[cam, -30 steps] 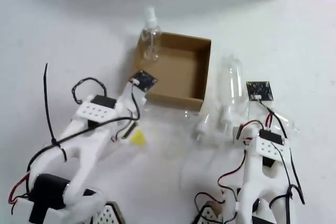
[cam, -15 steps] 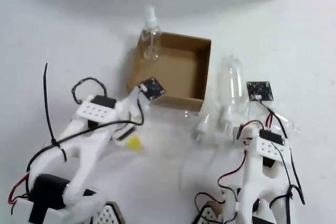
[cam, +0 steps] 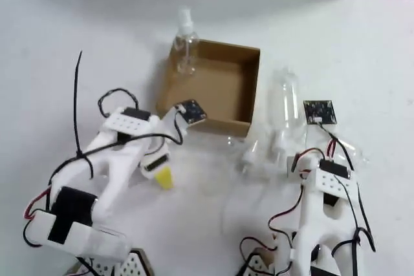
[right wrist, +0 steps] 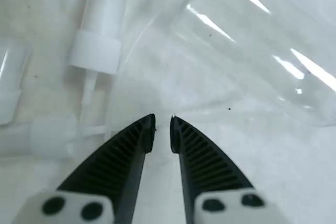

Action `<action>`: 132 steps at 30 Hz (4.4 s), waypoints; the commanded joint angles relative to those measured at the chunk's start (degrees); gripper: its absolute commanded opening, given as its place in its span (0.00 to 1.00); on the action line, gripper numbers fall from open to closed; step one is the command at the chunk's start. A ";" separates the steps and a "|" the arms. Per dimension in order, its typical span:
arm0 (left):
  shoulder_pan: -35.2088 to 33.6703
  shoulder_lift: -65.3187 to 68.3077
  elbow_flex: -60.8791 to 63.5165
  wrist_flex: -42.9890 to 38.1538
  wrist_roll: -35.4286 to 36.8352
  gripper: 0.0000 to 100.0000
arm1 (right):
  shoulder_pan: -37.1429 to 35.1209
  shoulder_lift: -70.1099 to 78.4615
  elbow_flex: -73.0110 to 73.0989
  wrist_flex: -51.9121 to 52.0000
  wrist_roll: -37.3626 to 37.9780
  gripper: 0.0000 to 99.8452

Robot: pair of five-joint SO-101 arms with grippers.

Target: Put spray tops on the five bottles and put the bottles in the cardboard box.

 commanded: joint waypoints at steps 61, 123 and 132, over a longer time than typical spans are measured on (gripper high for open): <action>-9.45 -6.37 0.53 -2.55 3.87 0.38 | -0.66 -0.57 -0.26 -0.84 0.62 0.03; -13.32 -3.21 -1.58 -6.07 13.54 0.02 | -20.35 -0.66 -14.42 29.67 71.30 0.12; -13.05 -3.21 -1.58 -5.98 11.52 0.02 | -22.20 -0.57 -13.01 25.19 71.47 0.12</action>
